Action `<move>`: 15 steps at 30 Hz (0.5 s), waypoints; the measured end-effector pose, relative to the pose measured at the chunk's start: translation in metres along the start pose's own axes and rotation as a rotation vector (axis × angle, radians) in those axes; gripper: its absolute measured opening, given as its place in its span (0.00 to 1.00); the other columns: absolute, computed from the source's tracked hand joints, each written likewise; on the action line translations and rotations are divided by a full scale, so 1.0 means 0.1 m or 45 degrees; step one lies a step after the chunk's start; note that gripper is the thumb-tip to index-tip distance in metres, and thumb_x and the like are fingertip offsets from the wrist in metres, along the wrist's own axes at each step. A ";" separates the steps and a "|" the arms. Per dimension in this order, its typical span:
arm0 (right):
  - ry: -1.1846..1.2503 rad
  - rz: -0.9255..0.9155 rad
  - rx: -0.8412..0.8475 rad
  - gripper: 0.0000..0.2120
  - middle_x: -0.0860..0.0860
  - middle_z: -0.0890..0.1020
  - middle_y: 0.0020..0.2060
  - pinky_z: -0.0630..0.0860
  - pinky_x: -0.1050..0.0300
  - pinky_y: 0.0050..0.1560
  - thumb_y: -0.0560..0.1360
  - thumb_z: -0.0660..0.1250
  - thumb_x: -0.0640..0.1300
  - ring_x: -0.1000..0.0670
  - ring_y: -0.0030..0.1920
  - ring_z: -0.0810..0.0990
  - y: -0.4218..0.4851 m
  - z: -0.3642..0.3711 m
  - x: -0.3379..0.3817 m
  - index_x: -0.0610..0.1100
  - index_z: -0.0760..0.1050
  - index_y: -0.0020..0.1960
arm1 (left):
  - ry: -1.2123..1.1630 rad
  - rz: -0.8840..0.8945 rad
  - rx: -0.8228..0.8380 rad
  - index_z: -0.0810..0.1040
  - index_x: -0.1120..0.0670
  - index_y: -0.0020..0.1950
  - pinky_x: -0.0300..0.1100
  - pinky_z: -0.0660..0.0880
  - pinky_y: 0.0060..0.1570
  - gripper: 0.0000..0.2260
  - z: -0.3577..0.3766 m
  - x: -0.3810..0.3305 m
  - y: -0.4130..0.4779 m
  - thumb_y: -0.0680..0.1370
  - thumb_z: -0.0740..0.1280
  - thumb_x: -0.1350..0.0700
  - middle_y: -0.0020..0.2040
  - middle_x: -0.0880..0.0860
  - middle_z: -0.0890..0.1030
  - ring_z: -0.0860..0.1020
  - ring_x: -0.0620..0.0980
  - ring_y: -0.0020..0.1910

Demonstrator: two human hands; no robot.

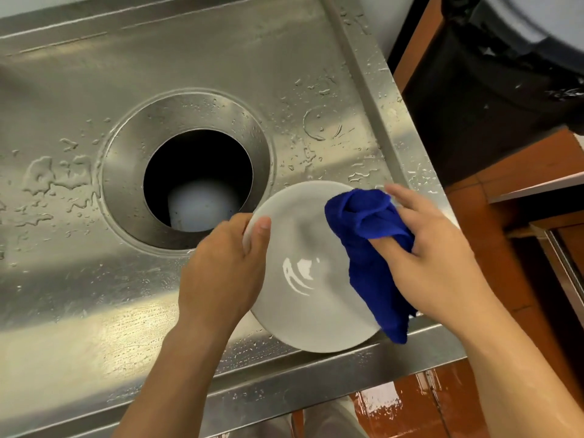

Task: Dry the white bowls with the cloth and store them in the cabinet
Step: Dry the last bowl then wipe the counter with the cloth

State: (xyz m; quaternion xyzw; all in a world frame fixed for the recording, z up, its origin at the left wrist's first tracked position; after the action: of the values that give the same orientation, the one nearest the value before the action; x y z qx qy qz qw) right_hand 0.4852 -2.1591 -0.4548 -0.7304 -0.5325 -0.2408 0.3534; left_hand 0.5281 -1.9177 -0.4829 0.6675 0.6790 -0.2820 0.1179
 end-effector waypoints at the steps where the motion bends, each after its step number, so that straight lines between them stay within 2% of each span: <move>1: 0.058 -0.005 -0.042 0.11 0.61 0.72 0.70 0.71 0.59 0.58 0.77 0.66 0.60 0.58 0.65 0.74 0.01 -0.09 0.05 0.54 0.81 0.48 | -0.023 0.027 -0.063 0.80 0.47 0.65 0.54 0.78 0.61 0.25 -0.08 -0.07 0.04 0.84 0.52 0.34 0.57 0.49 0.84 0.80 0.57 0.57; 3: 0.231 -0.053 -0.160 0.18 0.59 0.76 0.56 0.70 0.61 0.50 0.75 0.66 0.65 0.57 0.56 0.76 0.05 -0.31 0.22 0.51 0.79 0.43 | -0.137 0.123 -0.188 0.80 0.47 0.68 0.42 0.72 0.62 0.29 -0.30 -0.31 0.12 0.80 0.54 0.31 0.63 0.44 0.81 0.77 0.49 0.63; 4: 0.357 -0.092 -0.203 0.20 0.54 0.78 0.49 0.69 0.61 0.47 0.74 0.65 0.64 0.54 0.49 0.78 0.09 -0.41 0.34 0.47 0.78 0.43 | -0.286 0.186 -0.160 0.79 0.45 0.69 0.35 0.71 0.60 0.29 -0.38 -0.48 0.17 0.78 0.54 0.31 0.62 0.39 0.80 0.77 0.42 0.63; 6: 0.683 -0.152 -0.224 0.21 0.40 0.78 0.42 0.71 0.55 0.47 0.76 0.65 0.59 0.43 0.41 0.76 0.19 -0.54 0.55 0.39 0.76 0.47 | -0.683 0.280 0.173 0.80 0.42 0.67 0.26 0.72 0.59 0.25 -0.37 -0.83 0.23 0.77 0.58 0.32 0.60 0.36 0.83 0.79 0.35 0.62; 8: 0.988 -0.144 -0.243 0.17 0.38 0.81 0.44 0.77 0.44 0.49 0.80 0.65 0.52 0.39 0.44 0.80 0.29 -0.63 0.75 0.37 0.78 0.52 | -0.893 0.325 0.517 0.81 0.45 0.65 0.33 0.77 0.59 0.22 -0.30 -1.16 0.23 0.77 0.64 0.36 0.58 0.39 0.86 0.82 0.38 0.61; 9: 1.122 -0.134 -0.219 0.14 0.39 0.84 0.49 0.80 0.41 0.53 0.80 0.65 0.50 0.39 0.50 0.84 0.34 -0.64 0.85 0.40 0.80 0.54 | -0.922 0.347 0.551 0.81 0.44 0.62 0.33 0.79 0.55 0.18 -0.31 -1.27 0.24 0.76 0.68 0.38 0.54 0.38 0.87 0.84 0.37 0.56; 11: 1.312 -0.112 -0.165 0.11 0.44 0.86 0.55 0.82 0.43 0.58 0.80 0.66 0.47 0.43 0.57 0.86 0.40 -0.63 1.00 0.45 0.82 0.59 | -0.995 0.382 0.388 0.80 0.42 0.53 0.28 0.76 0.42 0.07 -0.45 -1.35 0.29 0.76 0.73 0.45 0.41 0.34 0.85 0.83 0.34 0.41; 12: 1.380 -0.112 -0.132 0.11 0.44 0.86 0.56 0.82 0.43 0.59 0.79 0.67 0.45 0.43 0.58 0.85 0.42 -0.62 1.07 0.44 0.81 0.60 | -1.048 0.387 0.270 0.80 0.42 0.50 0.27 0.76 0.39 0.06 -0.56 -1.33 0.31 0.76 0.74 0.47 0.39 0.35 0.84 0.82 0.34 0.38; 13: 1.438 -0.118 -0.084 0.13 0.43 0.86 0.57 0.82 0.43 0.59 0.78 0.67 0.44 0.42 0.58 0.85 0.43 -0.61 1.13 0.43 0.80 0.61 | -1.106 0.370 0.188 0.81 0.43 0.51 0.29 0.77 0.39 0.06 -0.64 -1.27 0.32 0.76 0.74 0.47 0.41 0.37 0.86 0.83 0.36 0.39; 15: 1.507 -0.149 0.040 0.16 0.38 0.84 0.59 0.82 0.42 0.59 0.77 0.67 0.41 0.38 0.60 0.84 0.44 -0.54 1.26 0.38 0.77 0.64 | -1.225 0.327 0.103 0.84 0.43 0.57 0.37 0.81 0.45 0.12 -0.83 -1.09 0.33 0.74 0.75 0.46 0.49 0.43 0.88 0.86 0.42 0.48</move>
State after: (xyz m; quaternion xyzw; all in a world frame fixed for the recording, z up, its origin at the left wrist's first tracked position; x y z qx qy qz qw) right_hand 0.5679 -2.1323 -0.3397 -0.4362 -0.2879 -0.6181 0.5872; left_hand 0.5870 -1.9658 -0.3643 0.5438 0.4486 -0.5673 0.4257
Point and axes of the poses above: each hand's wrist, its own y-axis towards the middle knuckle, its own z-axis out of the palm, x = y × z, the point moved 7 cm from there along y, towards the middle knuckle
